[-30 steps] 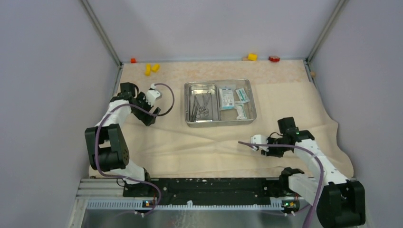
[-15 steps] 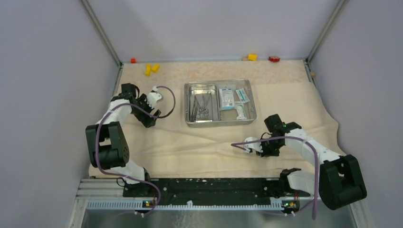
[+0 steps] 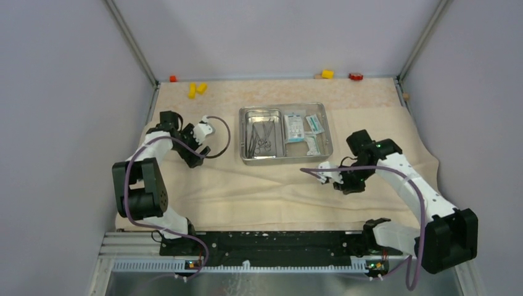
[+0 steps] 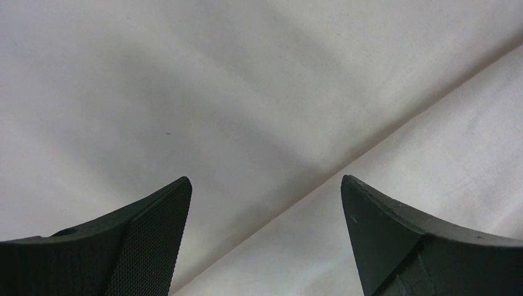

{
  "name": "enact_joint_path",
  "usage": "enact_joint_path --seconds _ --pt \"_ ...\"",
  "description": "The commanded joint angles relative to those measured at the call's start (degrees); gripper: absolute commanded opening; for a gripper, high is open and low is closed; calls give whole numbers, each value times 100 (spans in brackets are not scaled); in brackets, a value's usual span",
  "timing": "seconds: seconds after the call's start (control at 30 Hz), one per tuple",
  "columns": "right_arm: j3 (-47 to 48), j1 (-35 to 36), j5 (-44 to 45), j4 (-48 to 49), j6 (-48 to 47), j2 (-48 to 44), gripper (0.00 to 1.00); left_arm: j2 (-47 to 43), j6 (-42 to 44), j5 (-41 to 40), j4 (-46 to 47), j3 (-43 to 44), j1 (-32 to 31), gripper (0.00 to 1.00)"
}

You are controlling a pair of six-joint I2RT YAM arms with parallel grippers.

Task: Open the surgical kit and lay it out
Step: Smooth out the surgical kit at the center of the board.

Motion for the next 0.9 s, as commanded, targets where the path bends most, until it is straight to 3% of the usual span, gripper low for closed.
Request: enact_joint_path --seconds 0.0,0.17,0.43,0.73,0.87 --pt "385 -150 -56 398 643 -378 24 196 -825 180 616 525 -23 96" --pt "584 -985 -145 2065 1728 16 45 935 -2075 -119 734 1374 -34 96" --pt "1161 -1678 487 4307 3983 1312 47 1974 -2991 -531 696 2411 -65 95" --pt "2258 -2171 776 4813 5144 3283 52 2636 -3156 -876 429 2853 -113 95" --pt "2494 -2179 1002 4955 5274 3890 54 2791 -3141 -797 362 2798 -134 86"
